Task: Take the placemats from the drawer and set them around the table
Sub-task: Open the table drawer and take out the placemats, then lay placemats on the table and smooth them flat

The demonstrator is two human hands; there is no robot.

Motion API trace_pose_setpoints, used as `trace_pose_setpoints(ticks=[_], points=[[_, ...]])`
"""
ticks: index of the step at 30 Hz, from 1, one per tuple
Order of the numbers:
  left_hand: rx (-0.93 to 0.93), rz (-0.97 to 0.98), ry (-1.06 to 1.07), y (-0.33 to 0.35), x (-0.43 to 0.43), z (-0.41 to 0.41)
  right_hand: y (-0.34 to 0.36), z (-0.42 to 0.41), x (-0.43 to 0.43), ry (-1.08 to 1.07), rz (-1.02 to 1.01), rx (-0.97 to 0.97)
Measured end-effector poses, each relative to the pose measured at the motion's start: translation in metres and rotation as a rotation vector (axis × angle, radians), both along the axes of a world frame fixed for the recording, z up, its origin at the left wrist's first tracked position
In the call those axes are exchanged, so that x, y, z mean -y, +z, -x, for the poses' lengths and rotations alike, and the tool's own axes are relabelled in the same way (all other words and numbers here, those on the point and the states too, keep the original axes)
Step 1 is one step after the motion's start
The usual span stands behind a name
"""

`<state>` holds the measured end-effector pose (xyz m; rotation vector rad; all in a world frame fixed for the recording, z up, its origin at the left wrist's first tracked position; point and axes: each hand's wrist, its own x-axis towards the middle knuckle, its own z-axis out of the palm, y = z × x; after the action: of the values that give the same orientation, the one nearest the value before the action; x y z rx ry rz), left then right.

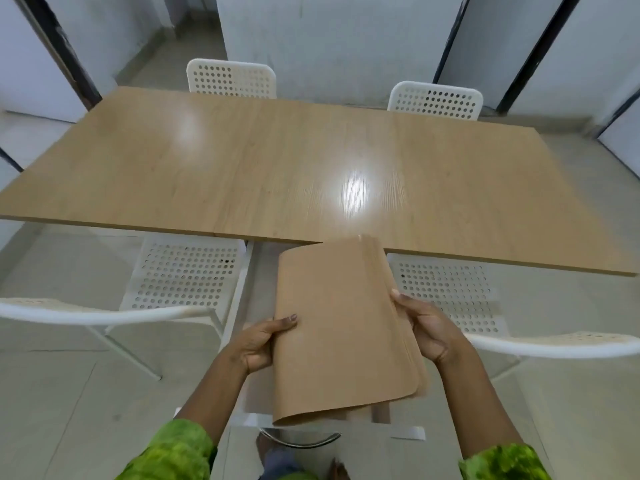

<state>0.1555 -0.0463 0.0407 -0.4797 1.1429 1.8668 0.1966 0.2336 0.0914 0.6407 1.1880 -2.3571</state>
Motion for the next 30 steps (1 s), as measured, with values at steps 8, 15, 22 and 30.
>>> trace_pose_setpoints(ticks=[8, 15, 22, 30], points=[[-0.187, -0.015, 0.096, 0.046, -0.024, 0.022, 0.077, 0.035, -0.004, 0.044, -0.261, -0.266], [-0.610, 0.391, 0.011, 0.111, -0.046, 0.094, 0.115, 0.110, 0.037, -0.059, -0.546, -0.432], [-0.860, 0.336, 0.009, 0.162, -0.084, 0.141, 0.135, 0.175, 0.091, -0.094, -0.651, -0.550], [-0.910, 0.387, 0.363, 0.156, -0.044, 0.203, 0.154, 0.248, 0.061, 0.037, -1.165, -0.619]])
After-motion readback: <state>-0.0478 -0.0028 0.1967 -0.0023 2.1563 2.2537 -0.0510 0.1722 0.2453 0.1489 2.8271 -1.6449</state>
